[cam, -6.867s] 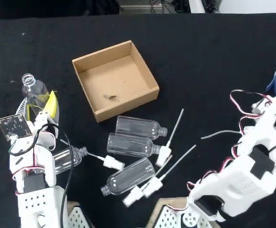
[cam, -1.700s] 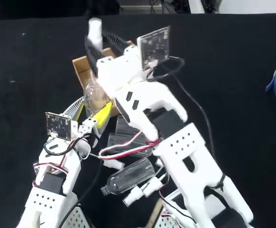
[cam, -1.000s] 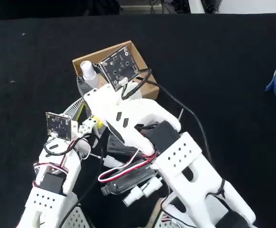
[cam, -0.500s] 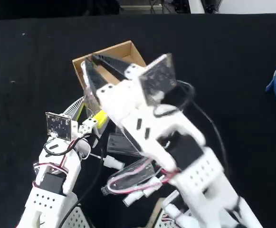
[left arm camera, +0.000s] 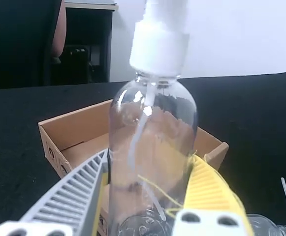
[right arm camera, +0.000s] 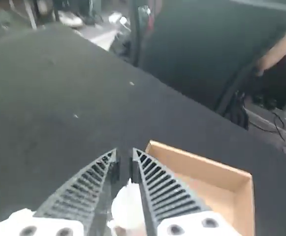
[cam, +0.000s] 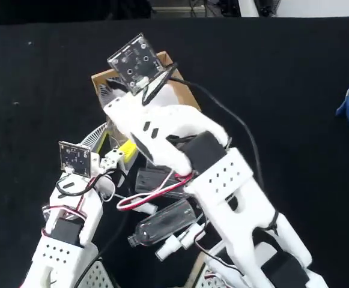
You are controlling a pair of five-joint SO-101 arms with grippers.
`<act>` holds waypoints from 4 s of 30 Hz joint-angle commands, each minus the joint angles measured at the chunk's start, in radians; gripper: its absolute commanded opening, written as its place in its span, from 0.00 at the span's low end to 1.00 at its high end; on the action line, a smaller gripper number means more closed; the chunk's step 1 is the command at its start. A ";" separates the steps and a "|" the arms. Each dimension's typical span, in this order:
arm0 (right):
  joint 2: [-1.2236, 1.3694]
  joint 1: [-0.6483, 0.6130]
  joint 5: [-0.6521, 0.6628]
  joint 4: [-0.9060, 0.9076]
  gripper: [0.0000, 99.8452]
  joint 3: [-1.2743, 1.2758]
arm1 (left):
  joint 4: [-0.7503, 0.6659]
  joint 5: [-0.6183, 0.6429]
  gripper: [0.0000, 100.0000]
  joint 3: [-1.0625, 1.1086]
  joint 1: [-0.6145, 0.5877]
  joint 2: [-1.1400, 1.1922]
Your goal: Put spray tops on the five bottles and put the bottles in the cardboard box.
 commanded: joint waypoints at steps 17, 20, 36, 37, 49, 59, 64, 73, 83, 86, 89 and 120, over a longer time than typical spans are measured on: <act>-0.007 -0.043 0.021 0.348 0.02 -0.429 | -0.005 0.002 0.03 0.018 -0.004 -0.020; -0.016 0.063 0.023 0.440 0.01 -0.487 | -0.005 0.002 0.03 0.013 -0.051 -0.020; -0.165 0.423 0.015 -0.100 0.01 0.506 | -0.187 -0.104 0.03 -0.038 -0.717 -0.008; -0.183 0.419 0.014 -0.170 0.01 0.570 | -0.190 -0.118 0.03 -0.041 -0.742 -0.008; -0.193 0.364 0.014 -0.345 0.01 0.756 | -0.354 -0.232 0.03 -0.065 -0.789 0.023; -0.116 0.364 0.014 -0.388 0.01 0.762 | -0.404 -0.232 0.03 -0.315 -0.835 0.466; -0.074 0.364 0.014 -0.451 0.01 0.779 | -0.680 -0.232 0.03 -0.338 -0.874 0.718; -0.065 0.364 0.014 -0.457 0.01 0.779 | -1.065 -0.232 0.03 -0.375 -0.891 1.221; -0.065 0.364 0.014 -0.457 0.01 0.779 | -1.591 -0.232 0.03 -0.378 -0.892 1.695; -0.065 0.365 0.014 -0.457 0.01 0.779 | -1.726 -0.226 0.03 -0.415 -0.908 1.840; -0.065 0.367 0.014 -0.457 0.01 0.780 | -1.784 -0.224 0.03 -0.513 -0.947 1.987; -0.064 0.368 0.017 -0.457 0.01 0.780 | -1.745 -0.028 0.03 -0.628 -1.098 2.208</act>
